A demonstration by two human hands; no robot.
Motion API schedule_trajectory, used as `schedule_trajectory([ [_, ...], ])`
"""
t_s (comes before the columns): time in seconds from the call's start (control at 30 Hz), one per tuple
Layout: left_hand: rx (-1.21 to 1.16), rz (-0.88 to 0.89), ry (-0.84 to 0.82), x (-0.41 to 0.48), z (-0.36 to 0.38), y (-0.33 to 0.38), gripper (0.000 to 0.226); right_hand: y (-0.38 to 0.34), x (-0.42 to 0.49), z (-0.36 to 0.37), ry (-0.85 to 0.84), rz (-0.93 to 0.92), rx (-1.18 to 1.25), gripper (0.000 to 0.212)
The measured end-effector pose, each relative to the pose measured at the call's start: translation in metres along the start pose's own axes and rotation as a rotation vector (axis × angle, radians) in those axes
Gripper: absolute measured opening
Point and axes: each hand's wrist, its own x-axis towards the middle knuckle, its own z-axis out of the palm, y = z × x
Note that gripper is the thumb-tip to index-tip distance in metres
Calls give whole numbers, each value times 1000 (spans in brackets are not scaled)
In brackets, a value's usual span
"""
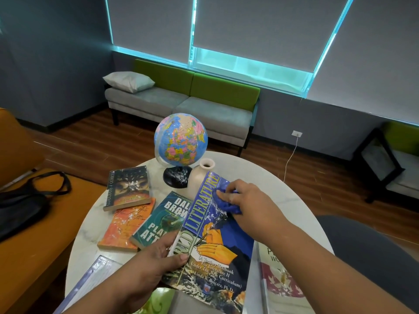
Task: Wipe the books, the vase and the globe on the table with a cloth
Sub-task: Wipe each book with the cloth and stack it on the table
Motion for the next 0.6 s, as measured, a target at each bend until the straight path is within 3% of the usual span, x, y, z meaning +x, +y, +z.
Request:
schedule_trajectory([
  [0.17, 7, -8, 27, 3, 3, -2, 45, 5, -2, 5, 113, 304, 120, 30],
  [0.3, 19, -9, 35, 4, 4, -4, 46, -13, -8, 18, 32, 227, 177, 38],
  [0.43, 42, -7, 34, 5, 3, -4, 47, -4, -8, 16, 79, 261, 106, 40],
  [0.6, 23, 2, 34, 5, 1, -4, 50, -10, -15, 16, -29, 53, 45, 47],
])
